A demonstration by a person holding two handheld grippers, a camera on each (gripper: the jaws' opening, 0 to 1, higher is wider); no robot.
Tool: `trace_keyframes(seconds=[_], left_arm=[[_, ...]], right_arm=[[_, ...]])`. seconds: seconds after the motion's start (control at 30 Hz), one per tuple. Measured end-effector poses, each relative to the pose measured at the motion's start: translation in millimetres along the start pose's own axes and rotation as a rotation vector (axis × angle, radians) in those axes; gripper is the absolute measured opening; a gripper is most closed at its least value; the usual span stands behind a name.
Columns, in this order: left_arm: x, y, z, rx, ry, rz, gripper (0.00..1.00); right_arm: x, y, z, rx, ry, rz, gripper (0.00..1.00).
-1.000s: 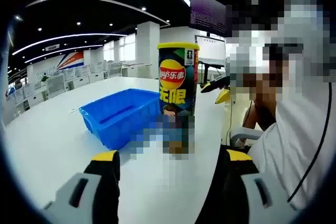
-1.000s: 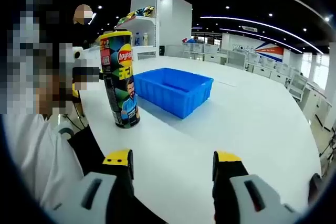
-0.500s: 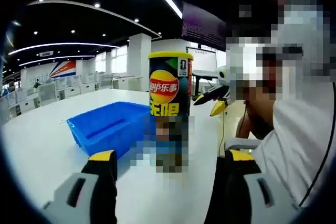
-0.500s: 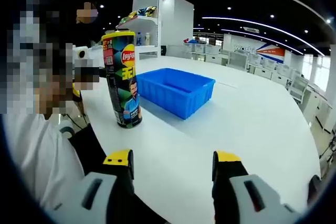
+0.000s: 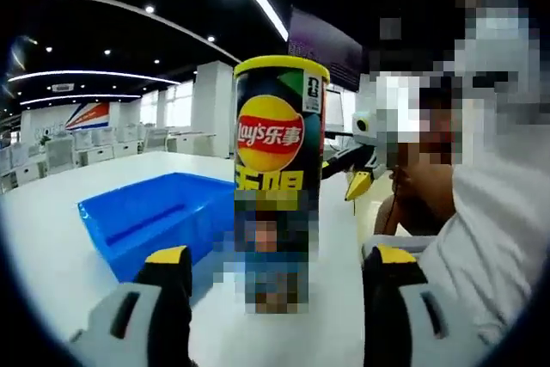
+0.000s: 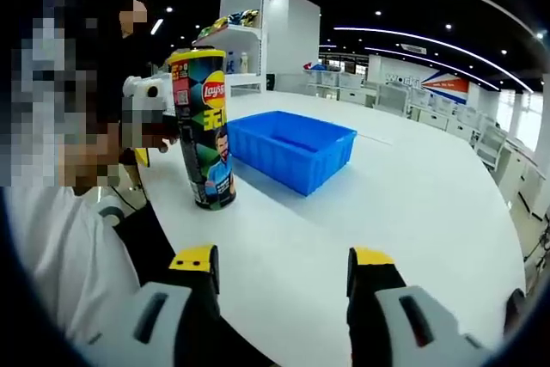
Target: Open the lid of the chip container on the table, take out the chips, place them into the box in front of the container, and close the lid
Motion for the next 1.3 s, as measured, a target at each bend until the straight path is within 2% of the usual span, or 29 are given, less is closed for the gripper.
trace_keyframes(seconds=[0.2,0.3,0.37,0.43,0.57,0.63,0.67,0.73,0.9,0.97,1.03,1.3], left_arm=[[-1.9,-10.4,1.3,0.026,0.013,0.031,0.82],[0.3,-13.7,-3.8,0.063,0.042,0.064,0.81],[-1.0,-18.7,-2.9,0.054,0.052,0.058,0.79],[-2.3,-23.1,1.2,0.031,0.024,0.050,0.77],[1.2,-32.0,3.6,0.037,0.028,0.095,0.74],[-0.4,-33.5,4.9,0.035,0.019,0.098,0.71],[-1.6,-33.7,4.0,0.048,0.016,0.101,0.69],[-1.8,-34.7,2.1,0.071,0.064,0.121,0.69],[-3.8,-36.6,1.7,0.096,0.063,0.131,0.65],[-1.0,-37.1,-3.2,0.125,0.115,0.162,0.66],[-2.6,-37.6,-3.2,0.125,0.084,0.150,0.64],[-3.7,-40.4,8.8,0.078,0.055,0.146,0.55]], right_arm=[[-1.4,-1.1,-1.5,0.002,0.006,-0.010,0.59],[-2.3,-2.8,0.2,-0.006,0.012,-0.013,0.59],[-2.5,-3.3,0.1,-0.006,0.013,-0.014,0.58],[-2.7,-4.3,0.2,-0.008,0.016,-0.013,0.58],[-5.7,-5.7,0.1,-0.010,0.021,-0.024,0.58],[-6.4,-5.4,0.4,-0.015,0.024,-0.026,0.58],[-6.1,-5.1,0.9,-0.019,0.027,-0.024,0.58],[-6.2,-4.5,1.1,-0.021,0.031,-0.024,0.57],[-4.7,-4.1,2.0,-0.027,0.030,-0.019,0.57],[-4.6,-4.6,2.5,-0.029,0.031,-0.019,0.56],[-5.4,-5.3,3.2,-0.031,0.033,-0.021,0.56],[-9.5,-6.0,5.3,-0.038,0.032,-0.032,0.54]])
Point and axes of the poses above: the point that each gripper's makers call its tool centre point, and the gripper's own axes: y roughly backward along the fingers, x roughly to its right, z roughly out of its underside, the point moved 2 cm from there along y, roughly backward along the fingers, and after that the axes turned 2 degrees about x, right-handed, at the moved point
